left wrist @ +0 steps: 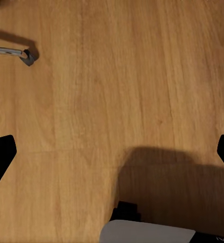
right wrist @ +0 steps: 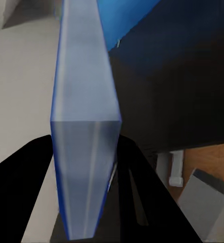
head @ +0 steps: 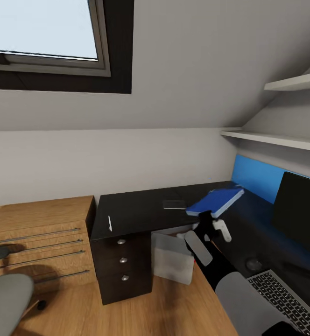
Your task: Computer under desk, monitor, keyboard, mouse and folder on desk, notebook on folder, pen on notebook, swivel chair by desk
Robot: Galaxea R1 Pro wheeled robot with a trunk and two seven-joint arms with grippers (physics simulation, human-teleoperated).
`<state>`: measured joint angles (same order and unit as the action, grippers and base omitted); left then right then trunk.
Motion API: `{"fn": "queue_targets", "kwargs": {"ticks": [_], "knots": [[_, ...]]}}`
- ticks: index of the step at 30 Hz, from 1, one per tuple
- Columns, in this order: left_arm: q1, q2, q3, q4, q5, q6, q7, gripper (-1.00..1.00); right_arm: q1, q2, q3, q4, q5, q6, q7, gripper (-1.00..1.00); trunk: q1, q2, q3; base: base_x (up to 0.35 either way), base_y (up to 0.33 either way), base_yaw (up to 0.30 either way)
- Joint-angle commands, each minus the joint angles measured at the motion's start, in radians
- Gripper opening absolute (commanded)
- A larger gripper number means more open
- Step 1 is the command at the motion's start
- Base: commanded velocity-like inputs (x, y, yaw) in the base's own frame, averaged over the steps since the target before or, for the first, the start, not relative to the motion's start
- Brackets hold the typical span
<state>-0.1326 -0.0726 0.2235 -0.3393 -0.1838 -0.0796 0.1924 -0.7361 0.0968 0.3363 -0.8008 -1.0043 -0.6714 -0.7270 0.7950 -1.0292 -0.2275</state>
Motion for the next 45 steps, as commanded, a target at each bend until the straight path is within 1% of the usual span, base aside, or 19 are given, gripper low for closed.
{"fn": "queue_targets", "kwargs": {"ticks": [1, 2, 3, 5, 6, 7, 10, 15, 18, 20, 21, 22, 25, 26, 32, 33, 36, 39, 45], "knots": [[-0.001, -0.001, 0.007, 0.001, -0.011, -0.003, 0.002, 1.00, -0.002, -0.001, 0.001, 0.001, -0.013, 0.000, -0.005, -1.00, 0.000, -0.001, -0.001, 0.000, 0.000, 0.000], [-0.001, -0.001, 0.007, 0.001, -0.010, -0.003, 0.002, 1.00, -0.002, -0.002, -0.001, 0.003, -0.028, 0.000, -0.005, -1.00, 0.000, -0.001, -0.001, 0.000, 0.000, 0.000], [-0.001, -0.001, 0.007, 0.001, -0.010, -0.003, 0.003, 1.00, -0.003, -0.003, -0.004, 0.010, -0.063, -0.001, -0.004, -1.00, 0.000, -0.001, -0.001, 0.000, 0.000, 0.000], [-0.001, -0.001, 0.007, 0.001, -0.010, -0.003, 0.004, 1.00, -0.004, -0.002, -0.005, 0.022, -0.101, -0.002, -0.003, -1.00, 0.000, -0.001, -0.001, 0.000, 0.000, 0.000], [-0.001, -0.001, 0.007, 0.001, -0.009, -0.003, 0.005, 1.00, -0.004, -0.002, -0.006, 0.035, -0.136, -0.003, -0.003, -1.00, 0.000, -0.001, -0.001, 0.000, 0.000, 0.000], [-0.001, -0.001, 0.008, 0.001, -0.008, -0.003, 0.006, 1.00, -0.005, -0.002, -0.006, 0.050, -0.184, -0.006, -0.002, -1.00, 0.000, -0.001, -0.001, 0.000, 0.000, 0.000], [-0.001, -0.001, 0.008, 0.001, -0.008, -0.003, 0.007, 1.00, -0.005, -0.002, -0.007, 0.057, -0.209, -0.007, -0.002, -1.00, 0.000, -0.001, -0.001, 0.000, 0.000, 0.000], [-0.001, -0.002, 0.008, 0.001, -0.008, -0.003, 0.007, 1.00, -0.005, -0.001, -0.011, 0.060, -0.221, -0.007, -0.002, -1.00, 0.000, -0.001, -0.001, 0.000, 0.000, 0.000], [-0.001, -0.002, 0.008, 0.001, -0.008, -0.003, 0.007, 1.00, -0.005, -0.002, -0.027, 0.061, -0.223, -0.007, -0.002, -1.00, 0.000, -0.001, -0.001, 0.000, 0.000, 0.000], [-0.001, -0.003, 0.008, 0.001, -0.008, -0.003, 0.008, 1.00, -0.005, -0.001, -0.057, 0.061, -0.224, -0.007, -0.002, -1.00, 0.000, -0.001, -0.001, 0.000, 0.000, 0.000], [-0.001, -0.003, 0.008, 0.001, -0.008, -0.003, 0.008, 1.00, -0.005, -0.001, -0.083, 0.061, -0.224, -0.007, -0.002, -1.00, 0.000, -0.001, -0.001, 0.000, 0.000, 0.000], [-0.001, -0.003, 0.008, 0.001, -0.008, -0.003, 0.008, 1.00, -0.005, -0.001, -0.097, 0.061, -0.224, -0.007, -0.002, -1.00, 0.000, -0.001, -0.001, 0.000, 0.000, 0.000], [-0.001, -0.003, 0.008, 0.000, -0.008, -0.004, 0.009, 1.00, -0.005, -0.001, -0.165, 0.061, -0.224, -0.007, -0.002, -1.00, 0.000, -0.001, -0.001, 0.000, 0.000, 0.000], [-0.001, -0.003, 0.009, 0.000, -0.008, -0.004, 0.009, 1.00, -0.005, -0.001, -0.172, 0.061, -0.224, -0.007, -0.002, -1.00, 0.000, -0.001, -0.001, 0.000, 0.000, 0.000], [-0.001, -0.002, 0.010, 0.000, -0.007, -0.014, 0.010, 1.00, -0.005, -0.002, -0.184, 0.061, -0.223, -0.008, 0.007, -1.00, 0.000, -0.001, -0.001, 0.000, 0.000, 0.000], [-0.001, -0.002, 0.011, 0.000, -0.006, -0.049, 0.011, 1.00, -0.005, -0.003, -0.185, 0.062, -0.223, -0.008, 0.024, -1.00, 0.000, -0.001, -0.001, 0.000, 0.000, 0.000], [-0.001, -0.003, 0.011, 0.000, -0.006, -0.083, 0.012, 1.00, -0.005, -0.002, -0.186, 0.065, -0.223, -0.008, 0.054, -1.00, 0.000, -0.001, -0.001, 0.000, 0.000, -0.053], [-0.001, -0.003, 0.010, 0.000, -0.006, -0.093, 0.012, 1.00, -0.005, -0.002, -0.186, 0.066, -0.223, -0.007, 0.072, -1.00, 0.000, -0.001, -0.001, 0.000, 0.000, -0.163], [-0.001, -0.003, 0.011, 0.000, -0.006, -0.098, 0.013, 1.00, -0.005, -0.002, -0.186, 0.066, -0.223, -0.007, 0.077, -1.00, 0.000, -0.001, -0.001, 0.000, 0.000, -0.103]]}}
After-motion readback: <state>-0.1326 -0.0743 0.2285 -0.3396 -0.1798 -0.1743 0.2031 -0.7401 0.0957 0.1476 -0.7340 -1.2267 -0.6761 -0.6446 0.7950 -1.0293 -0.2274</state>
